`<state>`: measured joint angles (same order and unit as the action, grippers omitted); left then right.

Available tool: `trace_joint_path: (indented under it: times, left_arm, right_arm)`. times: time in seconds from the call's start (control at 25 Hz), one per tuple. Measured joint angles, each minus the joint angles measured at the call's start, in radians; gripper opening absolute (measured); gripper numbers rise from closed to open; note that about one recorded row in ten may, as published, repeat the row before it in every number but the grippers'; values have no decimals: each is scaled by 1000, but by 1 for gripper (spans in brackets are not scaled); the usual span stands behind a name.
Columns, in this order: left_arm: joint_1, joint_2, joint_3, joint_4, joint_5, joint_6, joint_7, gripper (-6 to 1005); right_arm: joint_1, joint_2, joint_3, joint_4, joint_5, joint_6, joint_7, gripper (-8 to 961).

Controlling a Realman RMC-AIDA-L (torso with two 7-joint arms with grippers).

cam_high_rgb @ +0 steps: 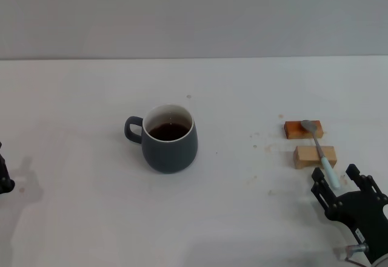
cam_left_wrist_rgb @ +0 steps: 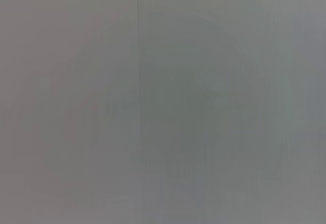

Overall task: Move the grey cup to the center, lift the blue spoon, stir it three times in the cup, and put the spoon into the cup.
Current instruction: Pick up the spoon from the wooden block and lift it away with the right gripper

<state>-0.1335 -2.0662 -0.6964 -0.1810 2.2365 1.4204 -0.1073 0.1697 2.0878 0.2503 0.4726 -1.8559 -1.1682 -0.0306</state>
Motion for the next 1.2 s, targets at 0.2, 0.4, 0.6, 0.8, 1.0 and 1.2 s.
trace_joint_path:
  times: [0.2, 0.4, 0.6, 0.8, 1.0, 1.2]
  left_arm:
    - [1, 0, 0, 1, 0, 0, 0, -2]
    - [0, 0, 0, 1, 0, 0, 0, -2]
    - [0, 0, 0, 2, 0, 0, 0, -2]
    - [0, 0, 0, 2, 0, -1, 0, -2]
    - [0, 0, 0, 2, 0, -2, 0, -2]
    - [1, 0, 0, 3, 0, -2, 0, -2]
  right_arm:
    - [2, 0, 1, 0, 0, 7, 0, 709]
    - [4, 0, 1, 0, 0, 12, 0, 700]
    - [4, 0, -1, 0, -1, 12, 0, 690]
    - [5, 0, -1, 0, -2, 12, 0, 680]
    - [5, 0, 0, 1, -4, 12, 4, 671]
    - [9, -1, -2, 2, -9, 25, 13, 618]
